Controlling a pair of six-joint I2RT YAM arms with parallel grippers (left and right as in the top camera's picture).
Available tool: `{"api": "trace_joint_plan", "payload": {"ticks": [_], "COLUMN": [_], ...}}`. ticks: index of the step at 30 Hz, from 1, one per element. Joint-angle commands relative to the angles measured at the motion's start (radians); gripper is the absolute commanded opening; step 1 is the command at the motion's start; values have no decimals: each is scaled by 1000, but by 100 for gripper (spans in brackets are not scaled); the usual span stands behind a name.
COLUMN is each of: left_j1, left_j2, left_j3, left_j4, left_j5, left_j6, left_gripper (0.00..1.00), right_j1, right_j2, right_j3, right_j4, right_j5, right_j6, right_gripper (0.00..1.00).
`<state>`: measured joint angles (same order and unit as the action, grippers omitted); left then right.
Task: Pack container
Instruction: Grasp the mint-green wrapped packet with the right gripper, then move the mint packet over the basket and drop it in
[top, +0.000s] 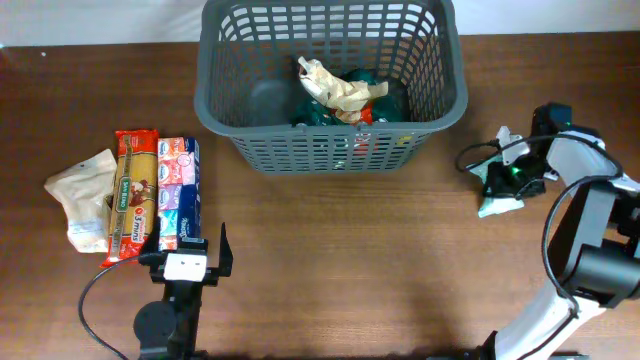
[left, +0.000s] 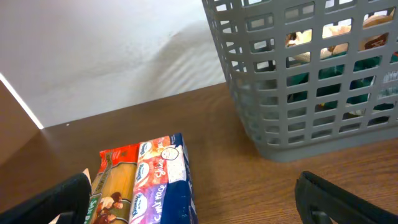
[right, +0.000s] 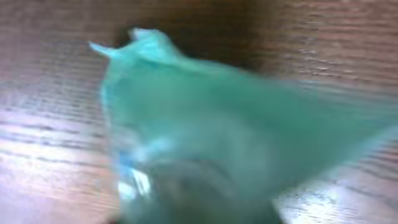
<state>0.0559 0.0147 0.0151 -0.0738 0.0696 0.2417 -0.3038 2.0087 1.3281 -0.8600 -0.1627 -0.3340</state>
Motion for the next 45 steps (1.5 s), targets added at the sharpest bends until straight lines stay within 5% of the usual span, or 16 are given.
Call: {"api": "trace_joint_plan", "payload": {"ticks": [1,5,12,19,27,42,45], "left_j1": [6,6,6,6,6,6,6], "left_j2": [-8,-8,-8,-8,-8,-8,-8], "left_j3": [-6,-6,-6,-6,-6,-6,-6], "left_j4": [-2,-2,-2,-2,-2,-2,-2], "left_j5": [-7,-7,-7,-7,-7,-7,-7], "left_j6": [-9,-9,-9,-9,-9,-9,-9], "left_gripper": [99,99,99,99,99,99,99], "right_j1": [11,10,50,280,579,619,619], "right_j2": [14,-28,-75,-76,15,385,374], "right_j3": [23,180,764,1283,1263,1250,1258], "right_j4": [8,-87,-386,-456,-295,-280,-290], "right_j5": [-14,-22,-169,-185,-47,-31,-30], "right_j6": [117,135,194,103,-29,81,82], "right_gripper": [4,4,3,4,4,4,75]}}
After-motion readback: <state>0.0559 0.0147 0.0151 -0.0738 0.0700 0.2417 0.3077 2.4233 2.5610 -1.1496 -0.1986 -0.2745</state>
